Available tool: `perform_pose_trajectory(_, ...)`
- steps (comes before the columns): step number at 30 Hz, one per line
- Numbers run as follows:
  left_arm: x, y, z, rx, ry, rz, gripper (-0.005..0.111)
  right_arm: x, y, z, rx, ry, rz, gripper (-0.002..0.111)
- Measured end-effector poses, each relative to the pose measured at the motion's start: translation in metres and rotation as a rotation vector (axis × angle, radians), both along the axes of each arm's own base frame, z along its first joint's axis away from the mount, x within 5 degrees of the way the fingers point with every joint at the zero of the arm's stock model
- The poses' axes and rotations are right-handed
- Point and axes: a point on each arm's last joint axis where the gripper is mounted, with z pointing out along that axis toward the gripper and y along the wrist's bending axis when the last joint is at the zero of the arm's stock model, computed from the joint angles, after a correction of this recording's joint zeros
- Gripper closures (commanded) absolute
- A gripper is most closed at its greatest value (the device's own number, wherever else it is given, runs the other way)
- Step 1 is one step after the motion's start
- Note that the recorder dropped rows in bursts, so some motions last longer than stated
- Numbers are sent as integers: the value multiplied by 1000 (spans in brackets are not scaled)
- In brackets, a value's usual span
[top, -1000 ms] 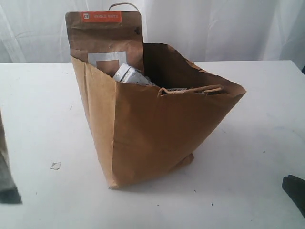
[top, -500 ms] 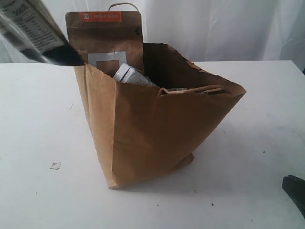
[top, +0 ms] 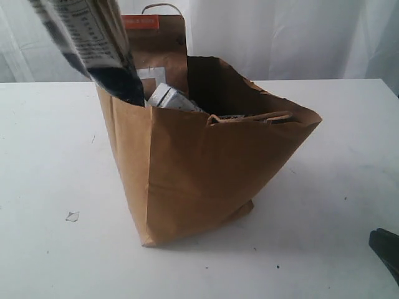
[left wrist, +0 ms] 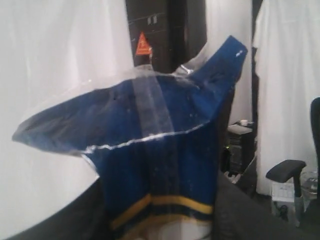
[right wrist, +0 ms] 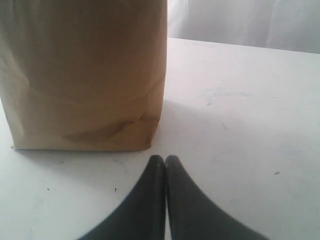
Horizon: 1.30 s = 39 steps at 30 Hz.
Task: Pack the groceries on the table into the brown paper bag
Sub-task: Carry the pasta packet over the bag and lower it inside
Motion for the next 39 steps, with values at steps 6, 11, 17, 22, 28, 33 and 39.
perform_pose_trajectory(6,19,-19,17,-80,-133,-108,107,0,0,0,0,0,0,108)
perform_pose_trajectory(11,43,-35,15,-76,-117,-159,107,0,0,0,0,0,0,108)
perform_pose_trajectory(17,75,-57,1,-9,-107,-203,107,0,0,0,0,0,0,108)
perform_pose_trajectory(22,98,-74,-14,25,-68,-260,107,0,0,0,0,0,0,108)
perform_pose_trajectory(28,111,-111,-39,98,-75,-286,107,0,0,0,0,0,0,108)
perform_pose_trajectory(33,136,-126,-63,160,-56,-235,107,0,0,0,11,5,-3,108)
perform_pose_trajectory(39,154,-138,-85,191,-1,-237,107,0,0,0,17,8,-4,108)
